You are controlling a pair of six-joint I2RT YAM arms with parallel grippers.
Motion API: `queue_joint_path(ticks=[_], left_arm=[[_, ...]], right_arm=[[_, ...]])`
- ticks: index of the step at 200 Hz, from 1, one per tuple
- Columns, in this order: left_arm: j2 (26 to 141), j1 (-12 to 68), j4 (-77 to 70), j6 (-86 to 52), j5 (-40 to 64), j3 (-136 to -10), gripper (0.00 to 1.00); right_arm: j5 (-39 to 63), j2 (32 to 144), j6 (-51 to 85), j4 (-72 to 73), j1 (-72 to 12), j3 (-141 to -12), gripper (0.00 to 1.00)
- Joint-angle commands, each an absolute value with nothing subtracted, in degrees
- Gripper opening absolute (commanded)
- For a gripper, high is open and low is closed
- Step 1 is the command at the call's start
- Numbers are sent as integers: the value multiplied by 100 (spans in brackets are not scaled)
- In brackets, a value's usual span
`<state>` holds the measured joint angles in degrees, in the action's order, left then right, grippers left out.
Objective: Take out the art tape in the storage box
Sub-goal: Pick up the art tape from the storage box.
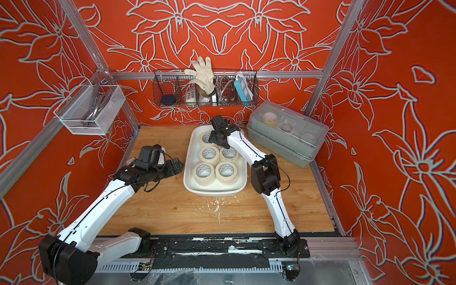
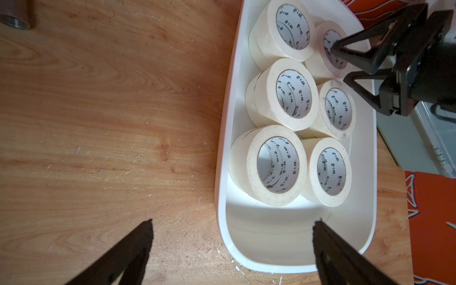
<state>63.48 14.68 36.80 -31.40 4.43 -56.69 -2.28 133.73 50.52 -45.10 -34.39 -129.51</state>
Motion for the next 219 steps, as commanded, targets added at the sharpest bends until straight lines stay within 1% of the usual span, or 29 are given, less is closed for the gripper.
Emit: queue_joint_path(ticks=[1,27,55,96,126,165,219], left_arm=[[6258,1468,3656,-3171,501,-5636,99],[6258,1468,3648,-3162,493,-5652,99],[6293,1468,3674,-3114,466,-5687,99],[6306,1468,3717,-3077,439,-5684,99],[6281,1468,3718,-3077,439,-5661,99],[6275,1467,3735,-3076,431,-5669,99],[6243,1468,3911,-3194,290,-5705,99]], right_arm=[[-521,13675,5212,-4749,-3480,-13343,77],[-492,13992,5238,-4687,-3480,-13717,75],[-472,14239,5239,-4375,-3483,-13874,68],[-554,14637,5296,-4207,-3473,-14244,64],[-570,14821,5327,-3867,-3460,-14291,58],[-729,15086,5392,-3814,-3423,-14502,50],[-445,15243,5601,-3717,-3326,-14534,49]])
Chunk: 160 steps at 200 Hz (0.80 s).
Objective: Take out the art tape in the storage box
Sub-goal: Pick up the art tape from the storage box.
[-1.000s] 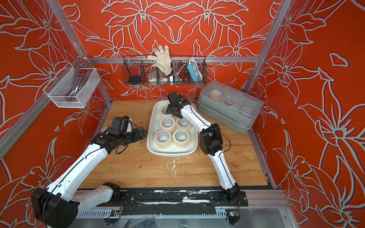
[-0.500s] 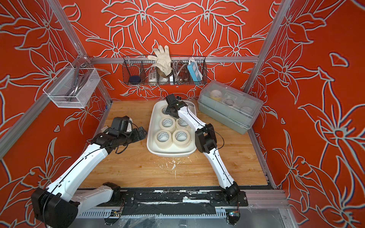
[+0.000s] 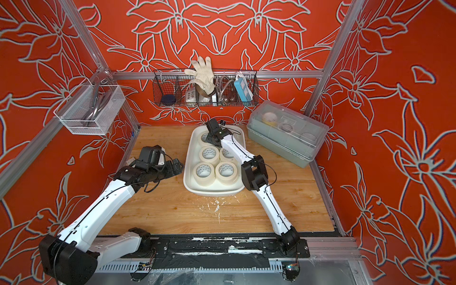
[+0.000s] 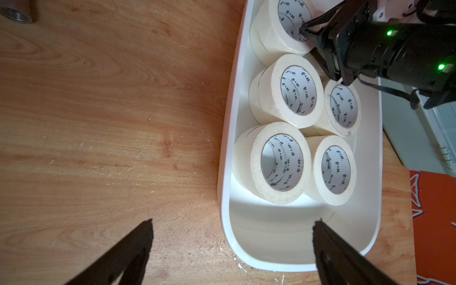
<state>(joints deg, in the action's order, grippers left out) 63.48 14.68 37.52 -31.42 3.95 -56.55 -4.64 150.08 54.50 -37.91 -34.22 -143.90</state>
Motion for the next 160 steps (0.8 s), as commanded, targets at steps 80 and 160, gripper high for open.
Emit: queue_joint_path(ticks=[80,160], left_arm=[[6137,1468,3937,-3205,299,-5687,99],[6167,1477,3818,-3307,383,-5729,99]], right_arm=[[-460,15148,5458,-3794,-3326,-14512,24],[-647,13853,4515,-3494,-3352,-13414,1]])
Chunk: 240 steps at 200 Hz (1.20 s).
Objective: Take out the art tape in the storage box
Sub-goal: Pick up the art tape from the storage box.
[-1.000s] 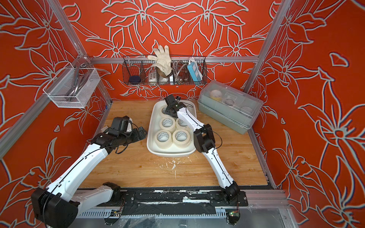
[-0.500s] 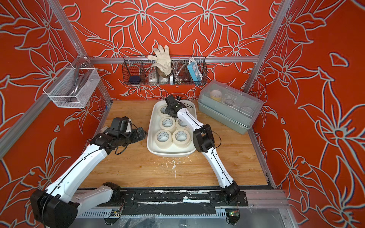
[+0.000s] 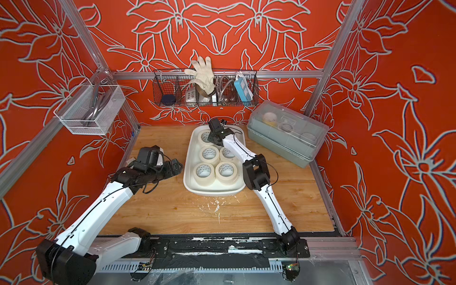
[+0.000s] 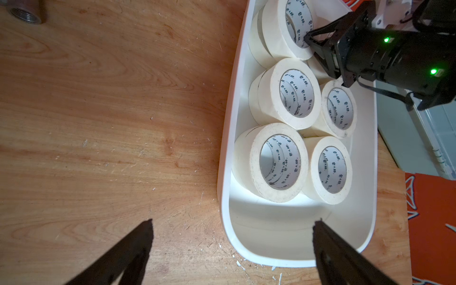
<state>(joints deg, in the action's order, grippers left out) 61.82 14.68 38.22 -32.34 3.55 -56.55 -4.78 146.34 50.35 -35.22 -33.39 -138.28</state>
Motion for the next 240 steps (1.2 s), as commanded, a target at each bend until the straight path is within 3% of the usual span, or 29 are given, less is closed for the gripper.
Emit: queue_joint_path(ticks=[1,124,240], left_arm=[[6168,1477,3816,-3315,385,-5739,99],[6599,1604,3967,-3266,652,-6611,95],[8732,3327,4628,-2525,293,-8838,87]], right_arm=[[-644,13826,4503,-3483,-3350,-13395,1],[490,11229,2806,-3539,-3409,-10610,0],[-145,8836,2558,-3221,-3529,-7983,0]])
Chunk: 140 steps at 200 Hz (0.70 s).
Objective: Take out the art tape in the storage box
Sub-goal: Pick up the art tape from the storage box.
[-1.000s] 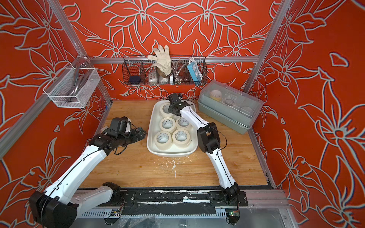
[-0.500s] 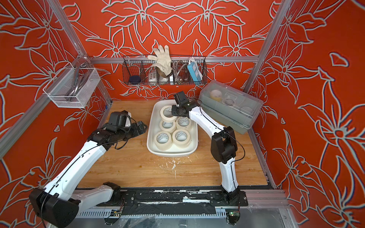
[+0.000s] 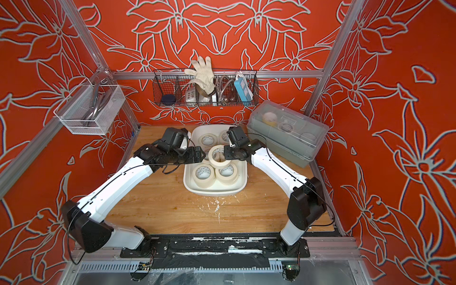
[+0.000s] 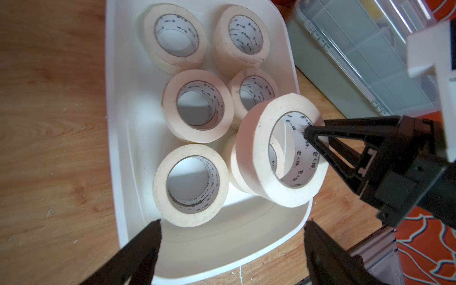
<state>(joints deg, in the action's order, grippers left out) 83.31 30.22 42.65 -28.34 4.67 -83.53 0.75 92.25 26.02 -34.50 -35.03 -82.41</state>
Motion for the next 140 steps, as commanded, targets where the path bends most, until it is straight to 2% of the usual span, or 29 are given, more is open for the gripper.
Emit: queue_joint_path(ticks=[1,40,82,99,120,140], left_arm=[[8752,3342,4639,-2515,287,-8862,87],[9530,3749,5018,-2340,77,-9646,81],[9993,3885,4955,-2324,-73,-9847,72],[10138,3885,4975,-2329,-88,-9906,64],[10255,3885,4975,-2324,-148,-9957,51],[10273,3885,4888,-2333,-301,-9908,43]], right_arm=[[-143,8826,2558,-3219,-3531,-7973,0],[-230,8452,2522,-3296,-3542,-7684,0],[-253,8153,2523,-3243,-3534,-7430,0],[-290,8080,2540,-3218,-3535,-7359,0],[-251,8042,2583,-3208,-3537,-7313,0],[-212,7958,2568,-3210,-3537,-7262,2]])
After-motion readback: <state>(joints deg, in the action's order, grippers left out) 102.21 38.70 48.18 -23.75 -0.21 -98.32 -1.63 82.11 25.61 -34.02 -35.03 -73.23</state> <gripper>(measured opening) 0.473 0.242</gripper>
